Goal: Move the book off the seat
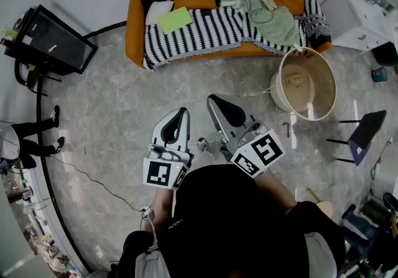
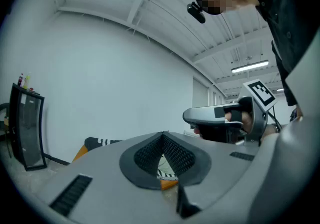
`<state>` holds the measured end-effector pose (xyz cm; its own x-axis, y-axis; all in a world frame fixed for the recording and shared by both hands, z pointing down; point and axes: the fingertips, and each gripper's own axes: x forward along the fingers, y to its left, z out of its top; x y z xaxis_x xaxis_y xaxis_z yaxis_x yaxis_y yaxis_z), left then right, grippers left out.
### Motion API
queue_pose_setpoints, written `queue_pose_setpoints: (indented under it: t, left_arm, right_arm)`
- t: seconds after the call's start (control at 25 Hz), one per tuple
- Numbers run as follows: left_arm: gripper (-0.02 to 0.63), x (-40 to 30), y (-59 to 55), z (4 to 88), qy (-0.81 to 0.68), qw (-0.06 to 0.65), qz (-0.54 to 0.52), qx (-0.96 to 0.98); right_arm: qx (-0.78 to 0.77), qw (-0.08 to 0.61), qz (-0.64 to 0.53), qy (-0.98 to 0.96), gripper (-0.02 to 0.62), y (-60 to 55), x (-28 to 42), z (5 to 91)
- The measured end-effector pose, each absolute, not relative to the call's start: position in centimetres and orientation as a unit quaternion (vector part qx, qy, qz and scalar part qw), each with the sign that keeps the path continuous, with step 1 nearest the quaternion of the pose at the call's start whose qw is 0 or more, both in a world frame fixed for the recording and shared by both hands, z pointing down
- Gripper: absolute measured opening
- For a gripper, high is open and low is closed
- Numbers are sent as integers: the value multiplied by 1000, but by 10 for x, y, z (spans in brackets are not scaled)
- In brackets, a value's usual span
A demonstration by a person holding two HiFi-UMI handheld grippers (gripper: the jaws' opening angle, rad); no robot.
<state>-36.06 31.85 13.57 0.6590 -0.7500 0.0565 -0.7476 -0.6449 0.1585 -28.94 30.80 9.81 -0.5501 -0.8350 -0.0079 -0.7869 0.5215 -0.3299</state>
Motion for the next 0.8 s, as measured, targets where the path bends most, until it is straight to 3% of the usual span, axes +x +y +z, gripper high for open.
queue_pose_setpoints:
  t: [0.28,0.8]
  left_arm:
    - [11,-362,335,126,-405,64,-29,912]
    - [11,-301,361,126,-397,63,2,916]
  right_arm:
    - [-492,53,-138,858,14,334,-288,110]
    - [-511,88,-156,841,15,343,-223,115]
